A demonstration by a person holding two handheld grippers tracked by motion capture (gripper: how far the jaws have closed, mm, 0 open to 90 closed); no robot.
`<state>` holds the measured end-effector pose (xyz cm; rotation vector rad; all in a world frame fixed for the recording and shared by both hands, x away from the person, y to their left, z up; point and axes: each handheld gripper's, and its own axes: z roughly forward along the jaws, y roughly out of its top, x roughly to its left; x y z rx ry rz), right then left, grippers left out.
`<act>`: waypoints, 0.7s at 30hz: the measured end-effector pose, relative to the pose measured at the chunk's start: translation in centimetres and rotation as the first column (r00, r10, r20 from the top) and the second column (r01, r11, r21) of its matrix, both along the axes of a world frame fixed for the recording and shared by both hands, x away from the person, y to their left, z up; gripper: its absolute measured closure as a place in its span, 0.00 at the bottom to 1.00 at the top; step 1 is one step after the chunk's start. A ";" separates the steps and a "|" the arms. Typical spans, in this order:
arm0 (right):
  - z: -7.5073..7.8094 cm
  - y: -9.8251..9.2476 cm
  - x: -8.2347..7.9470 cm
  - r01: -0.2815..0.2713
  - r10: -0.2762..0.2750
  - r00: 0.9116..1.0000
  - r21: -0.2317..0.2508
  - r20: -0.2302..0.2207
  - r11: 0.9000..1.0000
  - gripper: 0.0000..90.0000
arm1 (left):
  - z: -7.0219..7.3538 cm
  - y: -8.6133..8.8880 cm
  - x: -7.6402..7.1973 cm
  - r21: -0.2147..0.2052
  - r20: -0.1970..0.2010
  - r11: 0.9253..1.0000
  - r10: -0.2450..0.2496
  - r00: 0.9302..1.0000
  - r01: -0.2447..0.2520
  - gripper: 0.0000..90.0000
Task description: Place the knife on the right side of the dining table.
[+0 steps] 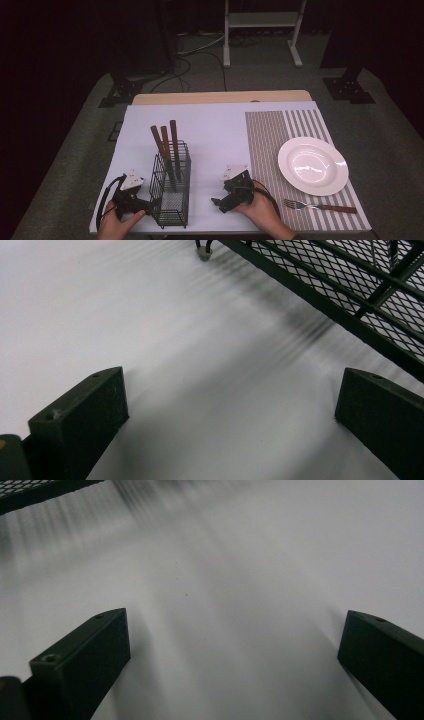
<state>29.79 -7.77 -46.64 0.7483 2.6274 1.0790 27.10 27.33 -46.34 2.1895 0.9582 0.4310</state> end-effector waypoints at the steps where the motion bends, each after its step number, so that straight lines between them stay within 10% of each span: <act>1: 0.0 0.0 0.0 0.000 0.000 1.000 0.000 0.000 1.000 0.00 | 0.0 0.0 0.0 -0.001 0.001 1.000 0.001 1.000 -0.001 0.00; 21: 1.2 -0.4 0.6 -0.006 0.006 1.000 0.043 -0.006 0.999 0.02 | 0.0 0.0 0.0 -0.002 -0.002 1.000 0.000 1.000 0.000 0.00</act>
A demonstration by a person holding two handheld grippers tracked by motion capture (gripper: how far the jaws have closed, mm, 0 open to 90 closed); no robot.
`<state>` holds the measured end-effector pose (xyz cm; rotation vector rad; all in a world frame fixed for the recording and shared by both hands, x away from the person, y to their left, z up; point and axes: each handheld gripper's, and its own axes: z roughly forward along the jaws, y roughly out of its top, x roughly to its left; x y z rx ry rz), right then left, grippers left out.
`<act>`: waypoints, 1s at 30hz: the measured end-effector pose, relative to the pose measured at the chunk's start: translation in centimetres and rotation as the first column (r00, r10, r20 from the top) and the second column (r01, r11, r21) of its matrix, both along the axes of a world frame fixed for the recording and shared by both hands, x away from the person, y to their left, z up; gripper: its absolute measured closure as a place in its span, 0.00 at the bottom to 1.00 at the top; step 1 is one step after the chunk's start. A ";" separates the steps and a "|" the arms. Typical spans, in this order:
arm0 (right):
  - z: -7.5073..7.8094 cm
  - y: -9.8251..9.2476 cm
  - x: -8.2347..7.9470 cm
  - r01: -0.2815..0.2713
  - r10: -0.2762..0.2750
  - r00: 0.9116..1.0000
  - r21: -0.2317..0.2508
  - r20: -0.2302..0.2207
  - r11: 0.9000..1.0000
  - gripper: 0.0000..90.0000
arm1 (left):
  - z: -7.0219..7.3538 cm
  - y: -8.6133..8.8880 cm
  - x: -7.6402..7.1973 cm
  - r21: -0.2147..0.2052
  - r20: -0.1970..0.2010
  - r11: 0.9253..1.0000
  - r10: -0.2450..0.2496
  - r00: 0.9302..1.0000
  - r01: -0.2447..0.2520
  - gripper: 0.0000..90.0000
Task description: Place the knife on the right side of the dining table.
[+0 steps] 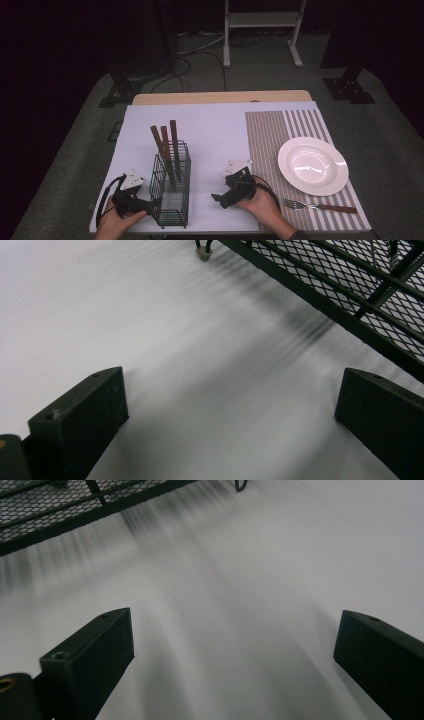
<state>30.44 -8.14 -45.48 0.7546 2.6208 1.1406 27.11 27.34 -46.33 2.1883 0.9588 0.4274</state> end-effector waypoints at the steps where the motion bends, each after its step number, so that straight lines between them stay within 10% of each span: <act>1: 0.2 0.0 0.0 -0.003 0.003 1.000 -0.001 -0.001 1.000 0.02 | 0.0 0.0 0.0 0.001 0.000 1.000 0.000 1.000 0.000 0.00; 30: 5.4 0.9 2.4 -0.026 0.024 1.000 0.149 0.019 0.989 0.02 | 0.0 0.0 0.0 -0.002 0.003 1.000 0.002 1.000 -0.002 0.00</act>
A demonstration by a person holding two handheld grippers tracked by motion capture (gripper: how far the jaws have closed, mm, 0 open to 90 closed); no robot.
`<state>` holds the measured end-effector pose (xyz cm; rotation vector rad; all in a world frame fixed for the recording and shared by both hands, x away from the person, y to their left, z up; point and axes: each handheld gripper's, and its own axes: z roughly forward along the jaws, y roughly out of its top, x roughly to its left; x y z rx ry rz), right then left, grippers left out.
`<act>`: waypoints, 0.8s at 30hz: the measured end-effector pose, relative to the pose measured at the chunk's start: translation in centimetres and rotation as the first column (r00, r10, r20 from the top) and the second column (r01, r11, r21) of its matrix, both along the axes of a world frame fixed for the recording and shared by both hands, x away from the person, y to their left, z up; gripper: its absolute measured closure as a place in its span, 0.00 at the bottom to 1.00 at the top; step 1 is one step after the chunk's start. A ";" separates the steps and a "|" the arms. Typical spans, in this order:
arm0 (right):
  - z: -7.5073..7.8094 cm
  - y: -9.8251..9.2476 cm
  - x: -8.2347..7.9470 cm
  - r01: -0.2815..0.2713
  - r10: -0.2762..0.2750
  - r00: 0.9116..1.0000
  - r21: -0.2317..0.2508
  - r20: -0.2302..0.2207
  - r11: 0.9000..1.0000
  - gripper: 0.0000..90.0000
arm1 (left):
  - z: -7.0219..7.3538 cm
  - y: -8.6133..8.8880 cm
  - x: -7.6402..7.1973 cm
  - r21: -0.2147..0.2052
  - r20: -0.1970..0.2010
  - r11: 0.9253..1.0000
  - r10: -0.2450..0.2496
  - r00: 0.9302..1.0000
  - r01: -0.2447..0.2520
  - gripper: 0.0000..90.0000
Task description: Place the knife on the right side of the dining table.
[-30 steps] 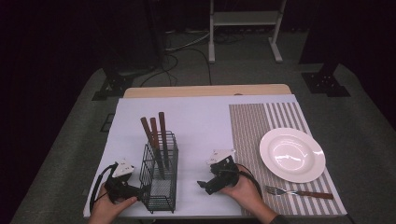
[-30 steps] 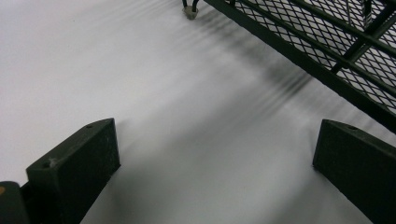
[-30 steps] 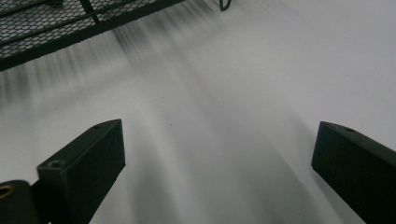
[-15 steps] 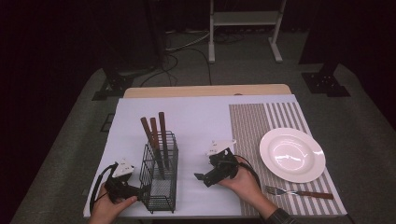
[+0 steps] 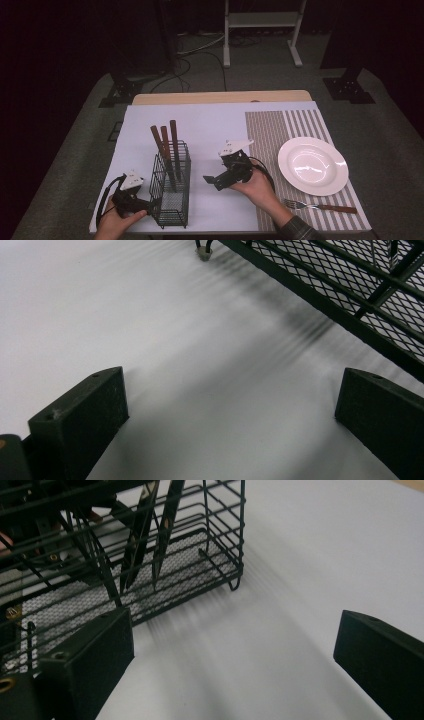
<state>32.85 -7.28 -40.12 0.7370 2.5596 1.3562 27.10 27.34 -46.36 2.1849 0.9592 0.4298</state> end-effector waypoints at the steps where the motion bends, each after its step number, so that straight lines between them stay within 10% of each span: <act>1: 0.2 0.1 0.1 -0.001 0.001 1.000 0.008 0.002 1.000 0.02 | 0.0 0.0 0.0 0.000 0.001 1.000 0.000 1.000 0.000 0.00; 24: 3.3 1.0 1.4 -0.011 0.008 0.999 0.098 0.032 0.995 0.03 | 0.0 0.0 0.0 -0.002 -0.001 1.000 0.001 1.000 -0.001 0.00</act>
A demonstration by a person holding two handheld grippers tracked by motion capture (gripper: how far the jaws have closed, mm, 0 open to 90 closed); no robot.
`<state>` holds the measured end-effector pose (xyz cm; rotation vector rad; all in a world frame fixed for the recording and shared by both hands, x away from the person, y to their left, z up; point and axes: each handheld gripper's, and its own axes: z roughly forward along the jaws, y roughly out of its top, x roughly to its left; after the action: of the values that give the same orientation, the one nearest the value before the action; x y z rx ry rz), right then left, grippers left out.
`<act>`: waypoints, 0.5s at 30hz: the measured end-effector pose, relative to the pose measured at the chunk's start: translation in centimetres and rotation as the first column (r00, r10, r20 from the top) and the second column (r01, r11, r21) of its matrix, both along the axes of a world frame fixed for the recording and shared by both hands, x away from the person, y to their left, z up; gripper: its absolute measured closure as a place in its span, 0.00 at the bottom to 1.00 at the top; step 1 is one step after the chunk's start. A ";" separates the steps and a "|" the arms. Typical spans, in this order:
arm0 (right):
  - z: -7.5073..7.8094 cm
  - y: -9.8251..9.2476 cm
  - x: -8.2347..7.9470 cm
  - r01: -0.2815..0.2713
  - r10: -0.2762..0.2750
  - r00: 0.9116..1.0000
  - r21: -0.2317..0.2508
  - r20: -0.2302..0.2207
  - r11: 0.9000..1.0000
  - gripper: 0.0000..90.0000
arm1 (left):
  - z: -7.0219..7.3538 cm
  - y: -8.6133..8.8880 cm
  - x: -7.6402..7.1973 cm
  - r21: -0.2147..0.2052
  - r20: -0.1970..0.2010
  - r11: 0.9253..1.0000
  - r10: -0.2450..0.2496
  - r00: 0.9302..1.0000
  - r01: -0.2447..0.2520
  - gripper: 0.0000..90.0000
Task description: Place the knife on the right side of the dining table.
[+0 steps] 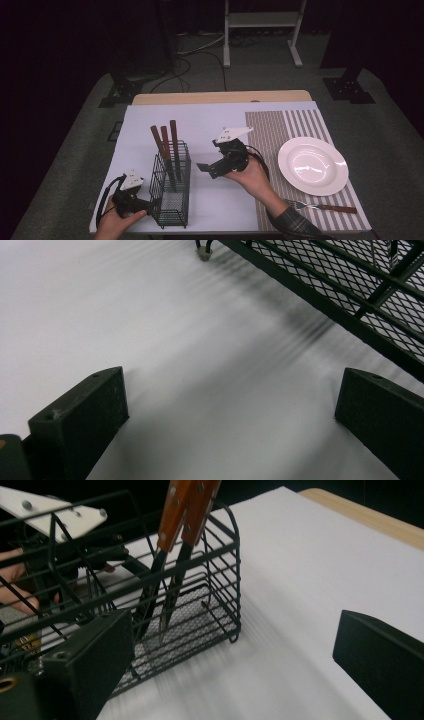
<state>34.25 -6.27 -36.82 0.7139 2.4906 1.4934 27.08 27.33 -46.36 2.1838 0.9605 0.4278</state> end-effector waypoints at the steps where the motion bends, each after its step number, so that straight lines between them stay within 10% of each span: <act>1: 0.2 0.1 0.1 0.000 0.000 1.000 0.006 0.001 1.000 0.03 | 0.0 0.0 0.0 0.000 0.000 1.000 0.000 1.000 0.000 0.00; 15: 1.5 1.5 1.1 -0.020 0.020 1.000 0.049 0.007 0.999 0.05 | 0.0 0.0 0.0 0.000 0.003 1.000 0.000 1.000 0.000 0.00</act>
<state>35.34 -4.82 -35.36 0.6925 2.4714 1.5669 27.10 27.34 -46.37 2.1829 0.9592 0.4307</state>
